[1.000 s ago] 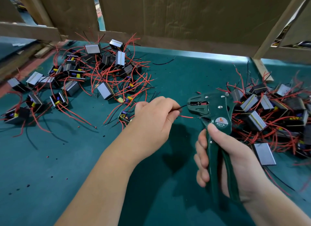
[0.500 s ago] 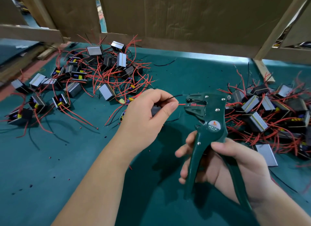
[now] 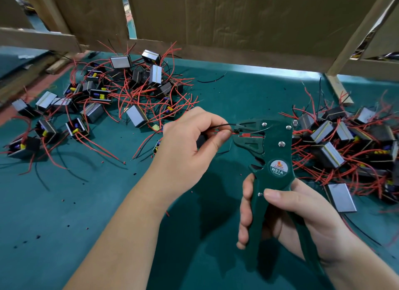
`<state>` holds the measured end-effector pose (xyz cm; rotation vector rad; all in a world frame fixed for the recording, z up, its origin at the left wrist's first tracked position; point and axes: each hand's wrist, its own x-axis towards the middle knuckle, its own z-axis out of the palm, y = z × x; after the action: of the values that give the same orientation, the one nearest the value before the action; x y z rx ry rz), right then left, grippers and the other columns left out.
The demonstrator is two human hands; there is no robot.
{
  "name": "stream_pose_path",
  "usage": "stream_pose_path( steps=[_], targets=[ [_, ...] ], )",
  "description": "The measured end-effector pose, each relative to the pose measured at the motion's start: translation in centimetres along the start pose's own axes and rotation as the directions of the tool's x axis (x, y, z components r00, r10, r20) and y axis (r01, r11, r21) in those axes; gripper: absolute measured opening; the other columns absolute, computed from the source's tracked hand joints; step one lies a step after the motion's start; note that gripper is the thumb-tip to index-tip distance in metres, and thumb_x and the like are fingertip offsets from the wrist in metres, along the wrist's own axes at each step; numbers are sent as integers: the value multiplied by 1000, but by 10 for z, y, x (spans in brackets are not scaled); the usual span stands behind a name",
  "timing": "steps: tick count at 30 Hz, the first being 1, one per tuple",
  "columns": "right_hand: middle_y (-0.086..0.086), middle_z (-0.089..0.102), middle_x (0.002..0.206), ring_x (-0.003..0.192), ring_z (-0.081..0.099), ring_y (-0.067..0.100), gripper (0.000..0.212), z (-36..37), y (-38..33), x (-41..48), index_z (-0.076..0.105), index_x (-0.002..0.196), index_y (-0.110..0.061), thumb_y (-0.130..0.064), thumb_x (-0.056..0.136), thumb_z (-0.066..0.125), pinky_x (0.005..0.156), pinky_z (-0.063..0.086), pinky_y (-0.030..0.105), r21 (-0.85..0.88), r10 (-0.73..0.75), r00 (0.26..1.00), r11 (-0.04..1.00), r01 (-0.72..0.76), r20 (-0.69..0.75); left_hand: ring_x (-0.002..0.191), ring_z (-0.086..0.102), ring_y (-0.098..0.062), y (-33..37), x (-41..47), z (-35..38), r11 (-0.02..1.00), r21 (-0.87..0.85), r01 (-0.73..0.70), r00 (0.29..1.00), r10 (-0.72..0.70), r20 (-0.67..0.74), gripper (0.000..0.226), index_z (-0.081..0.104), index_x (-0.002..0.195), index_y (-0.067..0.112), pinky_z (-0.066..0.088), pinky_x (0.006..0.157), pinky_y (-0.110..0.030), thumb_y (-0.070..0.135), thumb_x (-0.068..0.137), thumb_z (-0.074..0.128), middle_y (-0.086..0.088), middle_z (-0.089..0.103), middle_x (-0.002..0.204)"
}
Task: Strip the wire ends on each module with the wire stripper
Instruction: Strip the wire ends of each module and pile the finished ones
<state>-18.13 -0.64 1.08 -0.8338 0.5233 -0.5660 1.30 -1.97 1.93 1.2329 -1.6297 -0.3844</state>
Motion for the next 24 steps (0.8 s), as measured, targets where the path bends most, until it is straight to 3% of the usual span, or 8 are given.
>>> stream_pose_path(
  steps=[8, 14, 17, 19, 22, 24],
  targets=[
    [26, 59, 74, 65, 61, 39, 38, 0, 1, 2, 66, 90, -5, -27, 65, 84, 65, 51, 51, 5, 3, 1000, 1000, -3, -3, 76, 51, 0, 0, 0, 0, 1000, 12, -14, 1000, 14, -2, 9, 59, 86, 25, 41, 68, -14, 16, 88, 61, 13, 55, 79],
    [24, 58, 71, 61, 61, 36, 37, 2, 2, 1, 65, 87, -6, -29, 64, 84, 63, 52, 50, 13, 22, 1000, 1000, -22, -8, 77, 53, -4, -4, -1, 2, 1000, 14, 2, 1000, -2, 2, 5, 59, 87, 26, 45, 70, -22, 21, 88, 59, 9, 59, 82],
    [22, 56, 66, 54, 58, 34, 40, 6, 5, 2, 62, 81, -8, -33, 60, 85, 57, 52, 46, 48, 25, 996, 999, -21, -86, 78, 56, -4, -7, -2, 2, 999, -28, 30, 997, -28, 69, 21, 59, 112, 24, 45, 75, -19, 28, 92, 52, 13, 59, 85],
    [18, 51, 59, 45, 52, 29, 41, 10, 6, 4, 59, 73, -8, -37, 59, 84, 49, 49, 40, 56, 17, 984, 998, -7, -175, 80, 57, -8, -10, -3, 1, 994, -61, 92, 989, -85, 118, 35, 43, 130, 30, 46, 78, -25, 35, 95, 43, 17, 54, 81],
    [11, 43, 52, 36, 42, 24, 31, 9, 5, 9, 53, 65, -11, -35, 66, 73, 43, 43, 31, 67, 8, 953, 998, 13, -304, 94, 58, 0, -14, -5, 5, 991, -45, 126, 976, -116, 183, 46, 33, 140, 27, 46, 90, -33, 32, 95, 36, 20, 54, 84],
    [12, 50, 59, 44, 51, 27, 31, 6, 3, 11, 58, 72, -10, -39, 68, 68, 48, 49, 38, 116, -37, 963, 991, 71, -266, 92, 55, 3, -15, -8, 11, 991, -24, 129, 972, -122, 201, 51, 33, 144, 23, 45, 91, -32, 27, 93, 36, 19, 56, 90]
  ],
)
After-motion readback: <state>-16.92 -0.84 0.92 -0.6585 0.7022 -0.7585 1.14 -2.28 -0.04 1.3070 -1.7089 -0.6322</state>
